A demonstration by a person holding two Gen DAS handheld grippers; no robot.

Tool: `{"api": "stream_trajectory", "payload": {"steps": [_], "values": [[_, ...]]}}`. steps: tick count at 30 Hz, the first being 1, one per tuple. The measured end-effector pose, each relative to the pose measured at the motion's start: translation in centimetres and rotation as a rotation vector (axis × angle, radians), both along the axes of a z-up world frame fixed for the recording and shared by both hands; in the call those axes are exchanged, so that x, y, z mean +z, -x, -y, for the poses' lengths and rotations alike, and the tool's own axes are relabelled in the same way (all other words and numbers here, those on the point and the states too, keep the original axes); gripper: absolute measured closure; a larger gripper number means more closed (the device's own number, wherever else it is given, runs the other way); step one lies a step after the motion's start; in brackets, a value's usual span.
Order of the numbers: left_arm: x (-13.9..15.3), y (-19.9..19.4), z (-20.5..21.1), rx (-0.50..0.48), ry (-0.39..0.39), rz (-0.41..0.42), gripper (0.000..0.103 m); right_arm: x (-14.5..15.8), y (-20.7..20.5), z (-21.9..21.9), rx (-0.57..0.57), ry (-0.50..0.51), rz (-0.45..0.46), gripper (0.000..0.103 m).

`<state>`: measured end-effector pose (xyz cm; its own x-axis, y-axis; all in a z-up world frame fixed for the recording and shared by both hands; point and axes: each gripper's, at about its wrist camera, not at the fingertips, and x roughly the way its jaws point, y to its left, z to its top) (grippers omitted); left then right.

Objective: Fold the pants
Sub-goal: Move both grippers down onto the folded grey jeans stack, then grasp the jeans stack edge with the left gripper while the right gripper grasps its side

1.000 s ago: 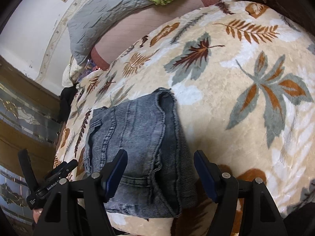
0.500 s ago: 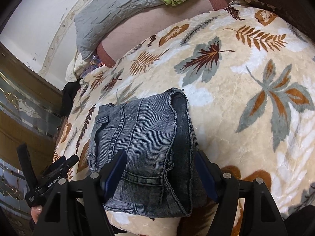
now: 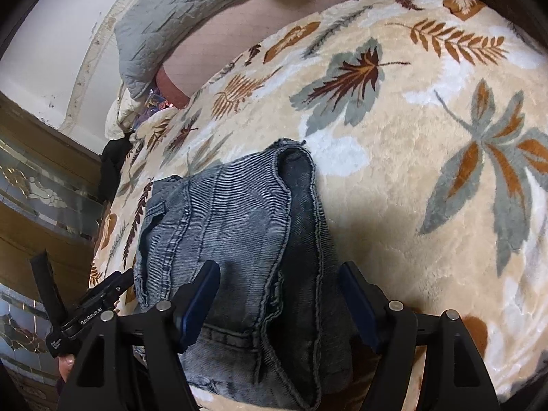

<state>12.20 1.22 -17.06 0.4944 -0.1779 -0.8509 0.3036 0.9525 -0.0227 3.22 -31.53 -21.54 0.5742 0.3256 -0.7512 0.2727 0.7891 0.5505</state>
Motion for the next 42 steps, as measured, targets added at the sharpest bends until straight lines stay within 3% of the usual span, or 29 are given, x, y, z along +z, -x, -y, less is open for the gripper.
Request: {"api": "stream_trajectory", "payload": {"steps": [3,9,17,22,26,34,37,39,41,42], "values": [[0.0,-0.2,-0.2,-0.05,0.065,0.001,0.022,-0.7,-0.5,0.3,-0.006,-0.01,-0.015,0.028],[-0.4,-0.7,0.2,-0.094,0.111,0.002,0.022,-0.9,-1.3,0.0,0.004,0.024,-0.009,0.025],[-0.1,-1.2,-0.9,-0.119,0.295,-0.072,0.022,-1.0,-1.8,0.0,0.018,0.004,-0.006,0.022],[-0.9,-0.6,1.3,-0.206,0.256,-0.109,0.022,-1.2,-2.1,-0.6,0.047,-0.014,-0.001,0.02],[-1.6,-0.3,2.3,-0.264,0.288,-0.163,0.022,-1.2,-2.4,-1.4,0.067,-0.012,0.01,0.013],[-2.3,-1.0,2.6,-0.23,0.314,-0.209,0.022,-1.4,-2.6,-2.4,0.086,-0.013,0.048,0.01],[-2.2,-0.9,3.2,-0.217,0.282,-0.195,0.022,-1.2,-2.5,-3.0,0.103,0.037,0.054,0.015],[-2.0,-0.8,3.5,-0.215,0.269,-0.183,0.025,-1.0,-2.3,-3.5,0.115,0.075,0.055,0.025],[-1.9,-0.7,3.8,-0.219,0.271,-0.183,0.037,-0.8,-2.1,-3.7,0.123,0.092,0.064,0.033],[-1.7,-0.6,3.9,-0.22,0.266,-0.18,0.037,-0.8,-2.0,-3.8,0.129,0.095,0.067,0.04]]}}
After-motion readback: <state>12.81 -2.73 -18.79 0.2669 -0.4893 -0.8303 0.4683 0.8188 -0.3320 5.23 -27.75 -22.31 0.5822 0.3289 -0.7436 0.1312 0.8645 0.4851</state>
